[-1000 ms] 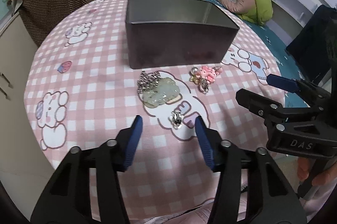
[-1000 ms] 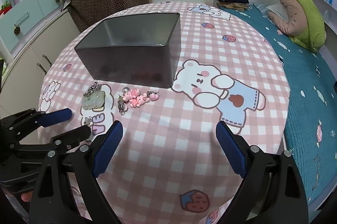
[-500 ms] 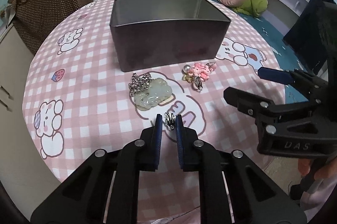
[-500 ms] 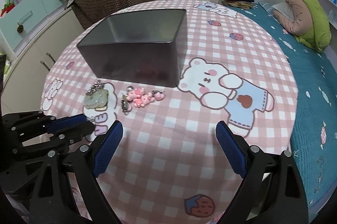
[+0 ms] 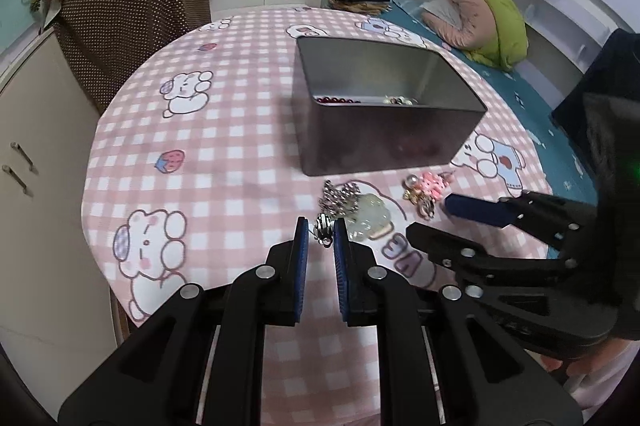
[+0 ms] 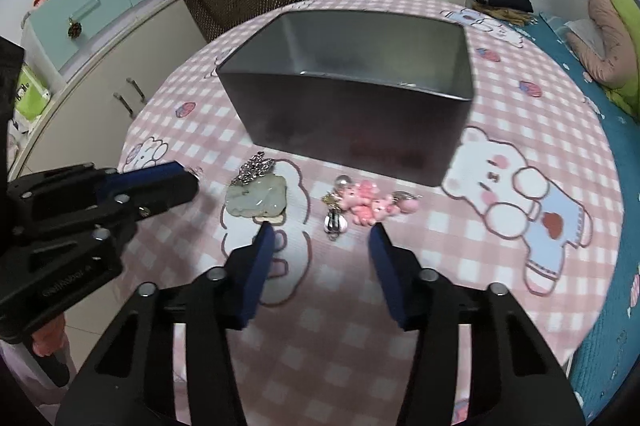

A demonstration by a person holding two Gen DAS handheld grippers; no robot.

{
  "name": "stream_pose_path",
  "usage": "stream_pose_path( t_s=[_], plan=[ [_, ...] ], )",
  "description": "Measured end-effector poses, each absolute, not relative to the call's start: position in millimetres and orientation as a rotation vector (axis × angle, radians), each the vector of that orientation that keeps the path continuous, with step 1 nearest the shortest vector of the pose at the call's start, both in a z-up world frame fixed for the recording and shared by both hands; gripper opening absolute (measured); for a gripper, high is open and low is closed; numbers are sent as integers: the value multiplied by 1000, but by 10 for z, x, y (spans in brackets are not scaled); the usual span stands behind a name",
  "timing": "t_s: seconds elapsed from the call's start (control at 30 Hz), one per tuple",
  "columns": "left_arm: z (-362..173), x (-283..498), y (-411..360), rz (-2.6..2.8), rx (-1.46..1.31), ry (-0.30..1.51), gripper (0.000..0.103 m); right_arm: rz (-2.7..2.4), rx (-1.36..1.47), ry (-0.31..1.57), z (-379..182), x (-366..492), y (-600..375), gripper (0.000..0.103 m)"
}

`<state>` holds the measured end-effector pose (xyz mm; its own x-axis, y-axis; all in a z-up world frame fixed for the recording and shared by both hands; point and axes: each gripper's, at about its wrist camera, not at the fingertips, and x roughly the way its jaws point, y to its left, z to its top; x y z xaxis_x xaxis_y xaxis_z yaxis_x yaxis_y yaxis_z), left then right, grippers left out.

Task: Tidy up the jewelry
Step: 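Grasp a small silver clip with the left tool while the right tool grasps another silver clip, then carry both silver clips over the tin and lower them inside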

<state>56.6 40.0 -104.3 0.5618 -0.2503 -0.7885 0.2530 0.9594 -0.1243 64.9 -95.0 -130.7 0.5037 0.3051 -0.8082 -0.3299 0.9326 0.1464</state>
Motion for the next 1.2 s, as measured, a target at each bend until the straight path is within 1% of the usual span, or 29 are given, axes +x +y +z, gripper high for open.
stream_pose_path(
  t_s=[0.03, 0.07, 0.1, 0.13, 0.17, 0.43, 0.8, 1.2],
  plan=[
    [-1036, 574, 414, -294, 1, 926, 13, 380, -37, 970, -1309, 658, -928, 40],
    [-1036, 578, 416, -294, 1, 925, 13, 378, -50, 972, -1309, 666, -904, 36],
    [-1036, 584, 420, -295, -1, 926, 13, 367, -58, 971, -1310, 671, -898, 28],
    [-1041, 589, 421, -298, -4, 927, 13, 353, -64, 968, -1313, 676, -899, 22],
    [-1051, 595, 428, -300, -7, 927, 13, 346, -68, 965, -1318, 681, -910, 13],
    [-1063, 596, 410, -309, -21, 925, 13, 346, -67, 963, -1298, 654, -970, 12],
    [-902, 577, 433, -295, -51, 886, 13, 320, -29, 840, -827, 519, -1271, 11],
    [-657, 632, 388, -313, -70, 831, 13, 303, -2, 795, -677, 545, -1377, 11]
  ],
)
